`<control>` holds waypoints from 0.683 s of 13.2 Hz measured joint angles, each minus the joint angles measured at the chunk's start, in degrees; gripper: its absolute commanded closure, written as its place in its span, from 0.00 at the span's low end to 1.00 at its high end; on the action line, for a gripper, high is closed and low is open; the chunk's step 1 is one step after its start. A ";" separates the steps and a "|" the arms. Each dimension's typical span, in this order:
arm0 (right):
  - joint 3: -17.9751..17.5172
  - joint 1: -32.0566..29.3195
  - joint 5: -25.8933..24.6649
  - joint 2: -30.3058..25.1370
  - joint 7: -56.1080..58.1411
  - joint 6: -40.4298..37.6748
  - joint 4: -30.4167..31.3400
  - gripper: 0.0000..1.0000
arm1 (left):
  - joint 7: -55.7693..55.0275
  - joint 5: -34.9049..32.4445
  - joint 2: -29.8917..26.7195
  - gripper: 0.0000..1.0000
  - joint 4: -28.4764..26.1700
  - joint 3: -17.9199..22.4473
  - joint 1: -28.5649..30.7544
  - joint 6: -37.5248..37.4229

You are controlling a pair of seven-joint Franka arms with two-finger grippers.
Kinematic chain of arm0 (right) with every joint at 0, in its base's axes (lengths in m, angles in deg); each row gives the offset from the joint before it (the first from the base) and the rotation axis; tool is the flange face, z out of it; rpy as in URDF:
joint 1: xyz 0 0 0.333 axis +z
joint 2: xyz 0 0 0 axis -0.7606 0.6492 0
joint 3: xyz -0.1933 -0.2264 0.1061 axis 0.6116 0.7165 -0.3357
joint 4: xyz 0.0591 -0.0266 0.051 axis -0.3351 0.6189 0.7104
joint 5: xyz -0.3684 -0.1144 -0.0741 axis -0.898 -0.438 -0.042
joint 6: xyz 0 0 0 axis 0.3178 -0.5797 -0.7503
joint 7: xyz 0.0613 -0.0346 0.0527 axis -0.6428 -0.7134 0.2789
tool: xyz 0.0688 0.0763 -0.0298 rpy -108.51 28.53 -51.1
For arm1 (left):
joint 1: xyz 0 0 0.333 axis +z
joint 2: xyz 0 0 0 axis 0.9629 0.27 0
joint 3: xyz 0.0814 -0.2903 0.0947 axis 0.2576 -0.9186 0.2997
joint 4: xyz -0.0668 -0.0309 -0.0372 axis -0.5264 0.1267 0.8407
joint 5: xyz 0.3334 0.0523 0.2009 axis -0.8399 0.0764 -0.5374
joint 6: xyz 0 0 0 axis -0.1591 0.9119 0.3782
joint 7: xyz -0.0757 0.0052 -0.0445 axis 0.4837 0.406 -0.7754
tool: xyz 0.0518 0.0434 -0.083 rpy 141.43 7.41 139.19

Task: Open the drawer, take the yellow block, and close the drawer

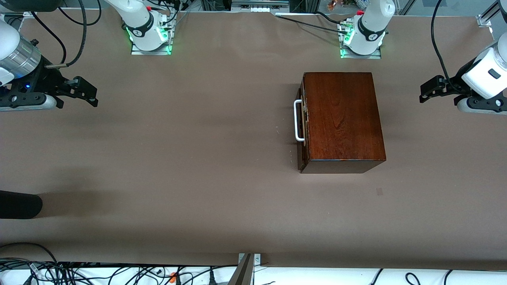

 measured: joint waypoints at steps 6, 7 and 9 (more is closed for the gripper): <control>0.00 0.00 0.00 0.00 0.00 0.00 0.00 0.00 | 0.00 0.56 0.61 0.00 0.01 -0.06 -0.15 0.05; 0.00 0.00 0.00 0.00 0.00 0.00 0.00 0.00 | 0.00 0.56 0.62 0.00 0.01 -0.06 -0.15 0.05; -0.01 0.00 0.00 0.00 0.00 0.00 0.00 0.00 | 0.01 0.57 0.70 0.00 0.01 -0.08 -0.17 0.05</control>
